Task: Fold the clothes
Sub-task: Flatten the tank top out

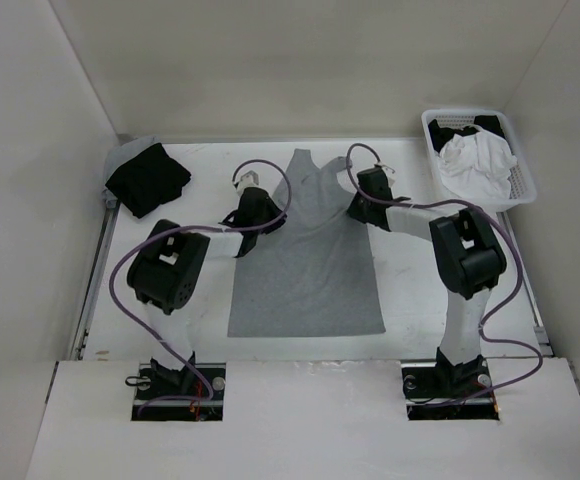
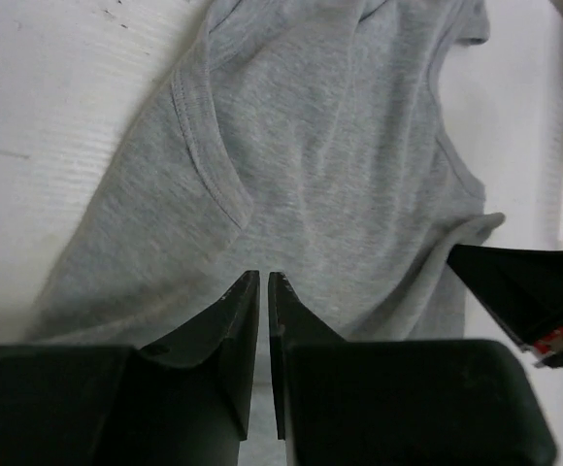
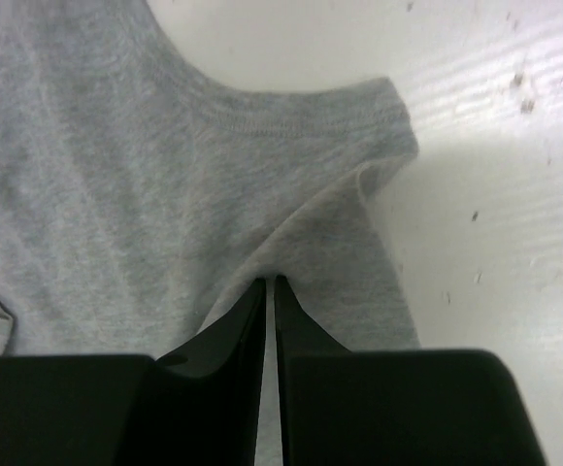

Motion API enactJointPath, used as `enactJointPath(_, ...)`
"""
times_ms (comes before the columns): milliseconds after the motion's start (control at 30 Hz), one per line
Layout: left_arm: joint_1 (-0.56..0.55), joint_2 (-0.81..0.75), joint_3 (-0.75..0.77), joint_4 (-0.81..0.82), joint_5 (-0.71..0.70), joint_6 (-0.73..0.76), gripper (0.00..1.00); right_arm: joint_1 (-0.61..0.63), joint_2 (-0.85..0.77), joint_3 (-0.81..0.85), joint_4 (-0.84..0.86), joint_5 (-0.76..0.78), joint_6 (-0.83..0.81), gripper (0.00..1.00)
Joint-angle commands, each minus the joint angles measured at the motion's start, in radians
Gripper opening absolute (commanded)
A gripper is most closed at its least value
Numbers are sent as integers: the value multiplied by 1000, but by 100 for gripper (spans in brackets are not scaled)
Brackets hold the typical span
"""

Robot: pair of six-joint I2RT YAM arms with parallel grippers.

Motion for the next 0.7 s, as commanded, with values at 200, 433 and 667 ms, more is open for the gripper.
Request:
enactJointPath(200, 38, 231, 325, -152, -35, 60, 9, -58, 13, 93, 20, -53, -15, 13)
enactJointPath(433, 90, 313, 512, -197, -49, 78, 9, -58, -64, 83, 62, -76, -37, 21)
enactJointPath(667, 87, -18, 217, -27, -100, 83, 22, 50, -324, -133, 169, -15, -63, 35)
